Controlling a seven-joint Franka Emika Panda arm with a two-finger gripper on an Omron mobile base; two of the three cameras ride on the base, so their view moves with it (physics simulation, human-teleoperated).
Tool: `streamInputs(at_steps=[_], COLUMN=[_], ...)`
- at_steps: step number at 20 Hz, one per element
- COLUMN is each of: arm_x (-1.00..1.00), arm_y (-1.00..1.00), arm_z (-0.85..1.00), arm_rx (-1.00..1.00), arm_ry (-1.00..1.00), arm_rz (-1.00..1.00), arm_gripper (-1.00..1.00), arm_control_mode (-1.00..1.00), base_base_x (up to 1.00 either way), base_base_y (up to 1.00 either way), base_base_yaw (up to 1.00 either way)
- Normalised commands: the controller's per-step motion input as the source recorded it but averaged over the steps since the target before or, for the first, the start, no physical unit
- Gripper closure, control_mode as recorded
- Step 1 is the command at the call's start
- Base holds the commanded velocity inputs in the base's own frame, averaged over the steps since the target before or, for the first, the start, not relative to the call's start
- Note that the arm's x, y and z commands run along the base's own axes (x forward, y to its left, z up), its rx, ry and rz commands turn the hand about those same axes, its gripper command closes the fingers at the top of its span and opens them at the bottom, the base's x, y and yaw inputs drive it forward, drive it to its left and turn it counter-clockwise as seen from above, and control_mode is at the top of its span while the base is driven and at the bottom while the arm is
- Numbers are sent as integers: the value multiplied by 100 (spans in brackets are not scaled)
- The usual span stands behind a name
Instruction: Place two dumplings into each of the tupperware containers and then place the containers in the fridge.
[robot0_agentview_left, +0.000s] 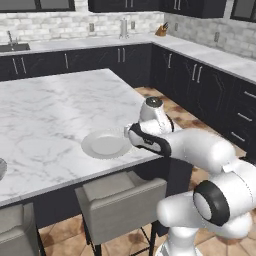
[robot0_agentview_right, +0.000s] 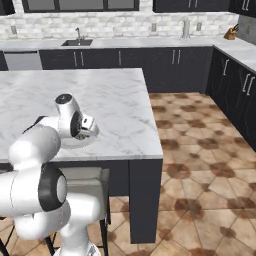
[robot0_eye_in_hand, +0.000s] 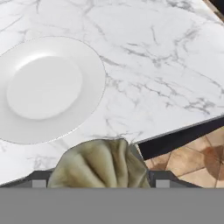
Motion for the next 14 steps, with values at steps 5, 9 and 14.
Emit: streamInputs(at_steps=[5, 9, 14], arm_x=[-93, -98, -43], arm_y=[-50, -35, -29], arm_z=[49, 26, 3], arm_rx=[2, -4, -2], arm_ry=[18, 21, 13], arm_rz=[-13, -16, -13], arm_gripper=[100, 100, 100], arm_control_mode=[-100, -100, -100], base_base_x=[0, 0, 0], base_base_y=[0, 0, 0], base_base_yaw=[0, 0, 0])
